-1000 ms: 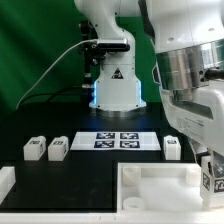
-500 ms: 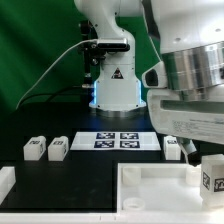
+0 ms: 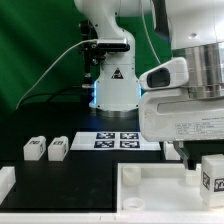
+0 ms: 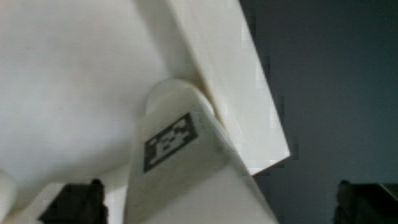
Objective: Assemble one leg
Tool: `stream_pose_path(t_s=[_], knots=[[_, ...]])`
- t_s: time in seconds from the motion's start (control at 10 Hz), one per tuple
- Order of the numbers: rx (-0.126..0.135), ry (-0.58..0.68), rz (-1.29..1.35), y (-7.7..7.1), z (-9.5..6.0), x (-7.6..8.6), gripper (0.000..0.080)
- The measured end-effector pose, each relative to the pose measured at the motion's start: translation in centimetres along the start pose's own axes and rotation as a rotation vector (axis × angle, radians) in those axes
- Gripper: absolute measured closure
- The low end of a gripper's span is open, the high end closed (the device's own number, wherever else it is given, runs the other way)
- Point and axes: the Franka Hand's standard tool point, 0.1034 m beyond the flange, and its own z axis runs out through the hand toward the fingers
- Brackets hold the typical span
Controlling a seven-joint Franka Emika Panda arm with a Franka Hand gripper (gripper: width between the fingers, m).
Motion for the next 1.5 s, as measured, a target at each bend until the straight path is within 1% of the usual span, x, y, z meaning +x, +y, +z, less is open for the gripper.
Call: stream_pose_path(t_s=[0.1, 0.2, 0.4, 0.6, 0.8, 1.0, 1.1, 1.2, 1.4, 1.5], knots=[[-0.023, 0.003, -0.259, 0.3, 0.0, 0.5, 0.0151], [-0.026, 0.002, -0.339, 0.5, 0.1, 0.5, 0.0151], [-0.025, 0.002, -0.319, 0.4, 0.1, 0.5, 0.0163], [-0.017, 0.003, -0.104, 0.3, 0.1, 0.4, 0.0509], [-0.011, 0.005, 0.175, 0.7, 0.1, 0.6, 0.0505], [-0.024, 0.021, 0.508, 0.9, 0.2, 0.3, 0.0505], [-0.018, 0.033, 0.691, 1.1, 0.2, 0.2, 0.0505], [-0.004, 0.03, 0.892, 1.4, 0.2, 0.1, 0.0505], [0.014, 0.015, 1.233, 1.4, 0.3, -0.1, 0.0503], [0.038, 0.009, 1.396, 1.2, 0.4, -0.4, 0.0503]])
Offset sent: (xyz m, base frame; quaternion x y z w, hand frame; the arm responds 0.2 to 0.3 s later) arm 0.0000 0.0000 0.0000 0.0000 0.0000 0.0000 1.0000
